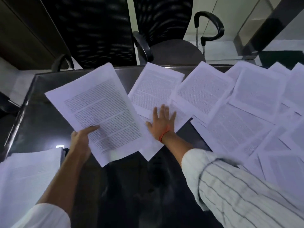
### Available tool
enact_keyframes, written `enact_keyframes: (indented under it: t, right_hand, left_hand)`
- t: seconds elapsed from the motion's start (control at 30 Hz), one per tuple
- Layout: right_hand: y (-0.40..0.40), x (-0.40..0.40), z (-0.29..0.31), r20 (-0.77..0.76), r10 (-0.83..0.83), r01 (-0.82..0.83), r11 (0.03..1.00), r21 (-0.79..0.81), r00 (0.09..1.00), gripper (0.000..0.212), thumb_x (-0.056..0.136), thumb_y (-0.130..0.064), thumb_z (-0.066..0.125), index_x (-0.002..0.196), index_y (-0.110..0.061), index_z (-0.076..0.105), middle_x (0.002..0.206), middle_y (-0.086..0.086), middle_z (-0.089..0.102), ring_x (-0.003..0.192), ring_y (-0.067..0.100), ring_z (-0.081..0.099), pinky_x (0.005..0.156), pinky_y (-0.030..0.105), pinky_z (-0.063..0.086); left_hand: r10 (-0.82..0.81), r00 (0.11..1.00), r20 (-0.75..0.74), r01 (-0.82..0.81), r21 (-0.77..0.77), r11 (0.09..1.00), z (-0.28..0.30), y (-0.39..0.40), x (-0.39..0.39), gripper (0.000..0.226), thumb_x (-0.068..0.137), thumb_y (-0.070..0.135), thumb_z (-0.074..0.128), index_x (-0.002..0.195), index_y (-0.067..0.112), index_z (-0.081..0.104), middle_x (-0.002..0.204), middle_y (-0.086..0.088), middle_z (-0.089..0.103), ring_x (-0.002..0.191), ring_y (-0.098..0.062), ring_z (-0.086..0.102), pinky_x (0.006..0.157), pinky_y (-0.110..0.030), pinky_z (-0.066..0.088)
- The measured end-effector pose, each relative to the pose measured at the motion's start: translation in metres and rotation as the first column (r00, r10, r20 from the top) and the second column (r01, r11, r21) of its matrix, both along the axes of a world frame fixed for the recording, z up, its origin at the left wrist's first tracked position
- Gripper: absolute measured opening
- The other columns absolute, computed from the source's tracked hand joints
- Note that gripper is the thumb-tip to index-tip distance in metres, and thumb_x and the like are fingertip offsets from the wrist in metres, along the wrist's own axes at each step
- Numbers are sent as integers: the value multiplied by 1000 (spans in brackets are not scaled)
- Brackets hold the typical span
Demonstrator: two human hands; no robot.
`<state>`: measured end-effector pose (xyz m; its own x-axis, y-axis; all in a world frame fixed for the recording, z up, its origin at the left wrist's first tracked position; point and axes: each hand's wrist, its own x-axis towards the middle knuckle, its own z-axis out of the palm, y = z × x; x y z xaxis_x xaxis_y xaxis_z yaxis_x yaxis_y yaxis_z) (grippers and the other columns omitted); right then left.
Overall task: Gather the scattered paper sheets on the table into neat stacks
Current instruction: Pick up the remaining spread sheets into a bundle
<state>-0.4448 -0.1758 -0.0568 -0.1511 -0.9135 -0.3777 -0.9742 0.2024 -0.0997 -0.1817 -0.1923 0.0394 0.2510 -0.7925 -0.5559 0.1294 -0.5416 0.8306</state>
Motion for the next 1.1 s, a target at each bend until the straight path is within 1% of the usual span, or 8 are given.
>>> enact_keyframes:
  t: [0.17,0.3,0.4,0.5,0.57,0.8,0.97,1.1]
  right_hand:
    - [55,38,2,36,-233,231,972,53,972,87,95,-67,20,155,-10,-7,160,24,-14,148,42,-8,107,75,-7]
    - [72,38,16,21,-253,251,966,61,967,94,77,-49,67,151,-15,21,157,22,16,142,42,23,106,71,18]
    - [78,21,17,176,-341,370,914,-166,923,42,75,-36,67,114,-22,62,125,11,58,106,32,56,84,47,49]
    - [69,-2,36,696,-564,840,533,-105,444,28,100,-37,43,77,-28,58,89,1,65,79,16,60,68,31,48]
    - [62,-14,42,806,-563,947,320,5,186,30,101,-44,43,88,-21,58,94,1,61,82,14,57,74,29,46]
    - [41,1,39,450,-866,922,334,196,218,105,85,-59,62,152,-2,6,159,13,9,146,29,15,110,51,32]
    - [29,-3,38,476,-877,942,209,263,62,96,81,-48,73,145,-3,18,145,15,28,132,31,38,102,44,41]
    - [36,-9,35,583,-811,911,204,359,-48,70,85,-31,74,134,-6,30,136,13,46,116,30,56,95,40,48]
  left_hand:
    - [-193,981,-13,193,64,979,-15,-43,-6,18,79,-5,70,95,3,69,92,-7,73,84,-28,67,69,-35,54]
    - [-409,913,1,407,80,910,-28,-65,-45,15,79,-4,71,90,6,67,72,6,76,89,-30,69,78,-40,56]
    - [-569,820,54,565,75,822,-39,-74,-77,23,80,-3,71,102,2,71,99,-7,76,102,-33,69,88,-43,55]
    - [-662,726,185,652,119,749,-49,-85,-104,18,81,-2,71,99,0,70,105,-14,72,96,-33,68,83,-36,52]
    - [-727,609,318,724,152,673,-51,-94,-123,17,82,4,73,98,3,69,100,-16,70,88,-32,67,75,-31,49]
    - [-677,65,733,833,333,442,-80,-84,-170,62,81,33,75,136,22,46,160,-13,10,149,-38,4,120,-55,17]
    - [-647,-106,755,818,436,375,-72,-76,-177,98,70,31,79,147,29,19,144,-17,32,133,-41,33,108,-56,33]
    - [-821,117,559,816,417,400,-60,-75,-166,90,68,25,81,140,20,26,124,-6,56,109,-34,61,102,-56,43]
